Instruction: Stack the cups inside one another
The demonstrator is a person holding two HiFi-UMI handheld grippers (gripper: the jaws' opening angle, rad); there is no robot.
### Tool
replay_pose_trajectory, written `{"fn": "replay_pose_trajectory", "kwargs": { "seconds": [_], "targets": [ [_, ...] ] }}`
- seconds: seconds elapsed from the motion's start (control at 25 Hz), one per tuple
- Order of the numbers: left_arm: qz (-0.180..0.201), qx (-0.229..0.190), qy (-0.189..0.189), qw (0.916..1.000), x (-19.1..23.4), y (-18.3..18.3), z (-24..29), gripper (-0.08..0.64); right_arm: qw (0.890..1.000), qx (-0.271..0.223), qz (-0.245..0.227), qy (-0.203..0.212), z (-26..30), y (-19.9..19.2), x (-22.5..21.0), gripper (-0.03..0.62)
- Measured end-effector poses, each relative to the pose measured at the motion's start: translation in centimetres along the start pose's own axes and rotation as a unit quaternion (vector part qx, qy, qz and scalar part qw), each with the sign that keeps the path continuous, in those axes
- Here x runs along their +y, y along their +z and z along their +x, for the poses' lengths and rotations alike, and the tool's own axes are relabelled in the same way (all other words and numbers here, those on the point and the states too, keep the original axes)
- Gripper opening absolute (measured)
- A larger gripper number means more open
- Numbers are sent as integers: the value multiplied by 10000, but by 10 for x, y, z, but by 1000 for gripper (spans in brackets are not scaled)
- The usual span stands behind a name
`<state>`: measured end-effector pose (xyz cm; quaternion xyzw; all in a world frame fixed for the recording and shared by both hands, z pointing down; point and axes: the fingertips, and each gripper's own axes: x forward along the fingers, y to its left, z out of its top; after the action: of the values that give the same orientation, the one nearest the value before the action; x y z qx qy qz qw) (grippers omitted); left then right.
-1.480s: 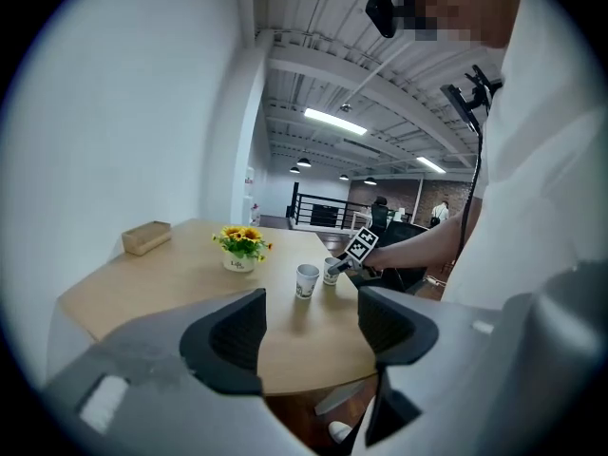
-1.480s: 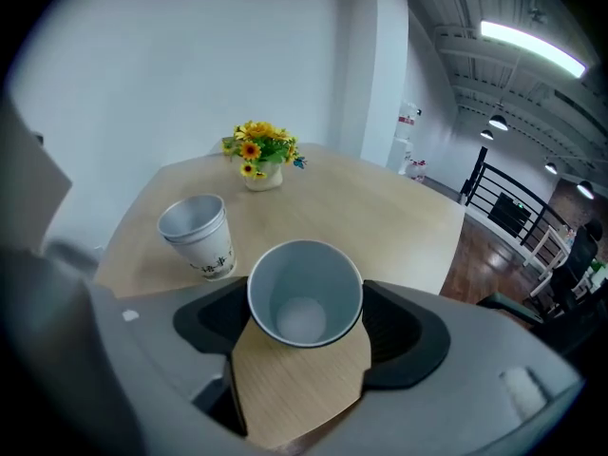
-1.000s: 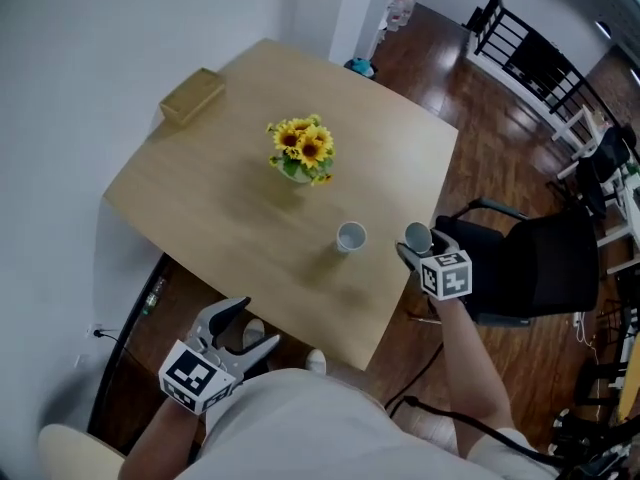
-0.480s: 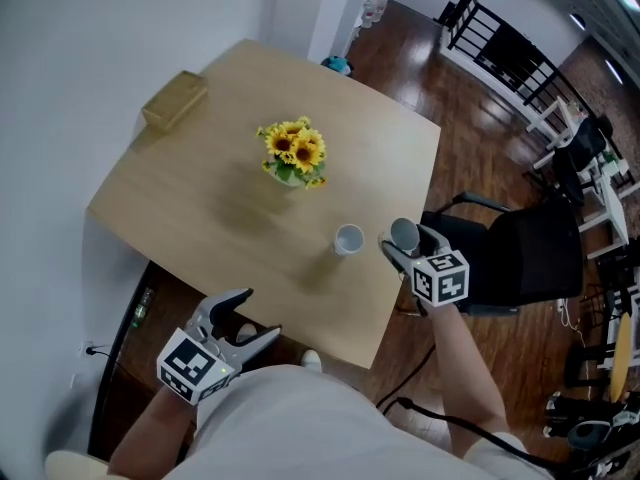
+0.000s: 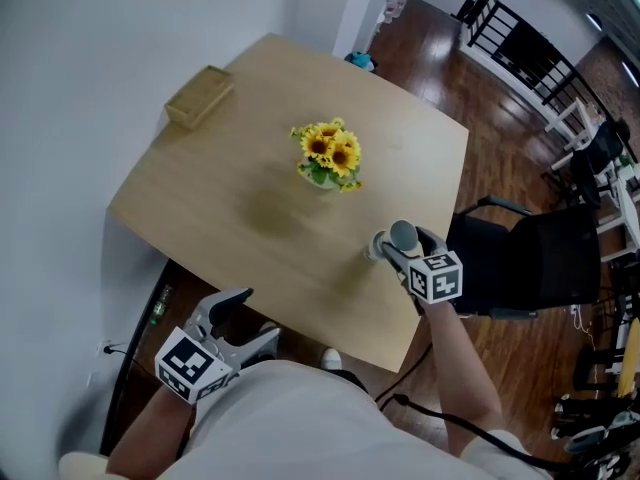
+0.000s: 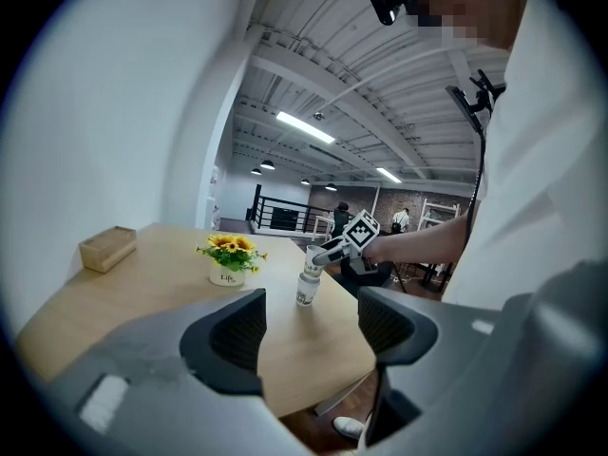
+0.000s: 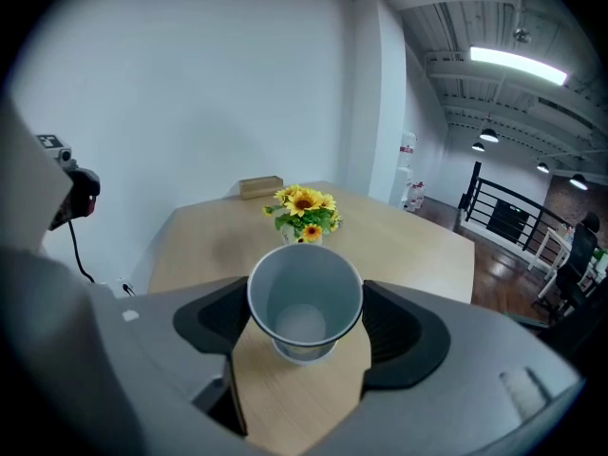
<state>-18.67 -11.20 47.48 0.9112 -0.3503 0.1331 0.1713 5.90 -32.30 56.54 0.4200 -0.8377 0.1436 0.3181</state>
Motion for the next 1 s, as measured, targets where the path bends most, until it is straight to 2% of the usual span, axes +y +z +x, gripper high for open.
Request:
{"fn": "replay_pose_trajectory", "kwargs": {
  "seconds": [0.2, 0.32, 0.68, 1.0],
  "targets": [
    [41, 116, -137, 9998, 12, -2, -7, 321, 9995, 216, 236, 44, 23, -24, 1, 377],
    [101, 159, -217, 9996, 18, 0, -9, 321, 9994, 105, 315, -38, 17, -20, 4, 399],
    [181, 4, -770, 9969, 14, 11, 6, 321, 9977, -297, 398, -469, -67, 8, 15, 400],
    [1, -130, -1189, 9928, -5, 1, 31, 321, 9964, -175, 579, -593, -139, -18, 45, 402]
  ]
}}
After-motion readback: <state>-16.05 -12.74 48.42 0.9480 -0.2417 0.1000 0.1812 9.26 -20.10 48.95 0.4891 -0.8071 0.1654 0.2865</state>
